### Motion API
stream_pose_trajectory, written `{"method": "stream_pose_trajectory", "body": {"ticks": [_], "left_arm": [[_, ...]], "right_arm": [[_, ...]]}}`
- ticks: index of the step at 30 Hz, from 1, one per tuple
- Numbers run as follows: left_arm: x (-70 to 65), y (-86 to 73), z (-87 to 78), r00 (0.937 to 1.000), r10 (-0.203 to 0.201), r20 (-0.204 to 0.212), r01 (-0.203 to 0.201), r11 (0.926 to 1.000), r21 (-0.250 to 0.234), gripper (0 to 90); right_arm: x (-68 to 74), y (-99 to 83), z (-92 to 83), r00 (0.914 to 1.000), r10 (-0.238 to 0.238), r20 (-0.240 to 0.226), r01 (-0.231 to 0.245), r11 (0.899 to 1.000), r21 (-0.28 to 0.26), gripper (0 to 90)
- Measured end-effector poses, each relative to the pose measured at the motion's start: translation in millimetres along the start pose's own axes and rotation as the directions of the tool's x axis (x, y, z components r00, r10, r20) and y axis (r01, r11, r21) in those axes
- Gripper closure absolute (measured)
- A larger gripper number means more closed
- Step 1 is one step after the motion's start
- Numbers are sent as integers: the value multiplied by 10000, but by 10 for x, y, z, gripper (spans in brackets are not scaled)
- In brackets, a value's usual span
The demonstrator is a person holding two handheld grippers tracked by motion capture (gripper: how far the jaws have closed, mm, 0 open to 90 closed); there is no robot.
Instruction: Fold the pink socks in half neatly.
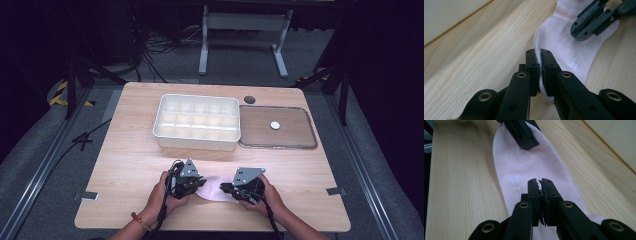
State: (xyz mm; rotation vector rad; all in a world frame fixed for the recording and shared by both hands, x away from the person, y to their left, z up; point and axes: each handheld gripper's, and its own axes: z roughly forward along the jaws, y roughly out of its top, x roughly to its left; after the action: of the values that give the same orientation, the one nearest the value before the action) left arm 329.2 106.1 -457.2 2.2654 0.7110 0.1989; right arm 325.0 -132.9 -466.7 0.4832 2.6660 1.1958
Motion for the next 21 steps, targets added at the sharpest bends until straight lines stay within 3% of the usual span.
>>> {"method": "stream_pose_trajectory", "body": {"ticks": [5, 21], "left_arm": [[-1, 8, -16, 10000, 5, 64, -3, 9997, -240, 858], [34, 6, -69, 9999, -95, 47, 97, 9991, -417, 857]], "right_arm": [[58, 23, 138, 9993, -324, -182, 331, 9988, 352, 885], [77, 117, 277, 9986, -481, -204, 485, 9986, 206, 882]]}}
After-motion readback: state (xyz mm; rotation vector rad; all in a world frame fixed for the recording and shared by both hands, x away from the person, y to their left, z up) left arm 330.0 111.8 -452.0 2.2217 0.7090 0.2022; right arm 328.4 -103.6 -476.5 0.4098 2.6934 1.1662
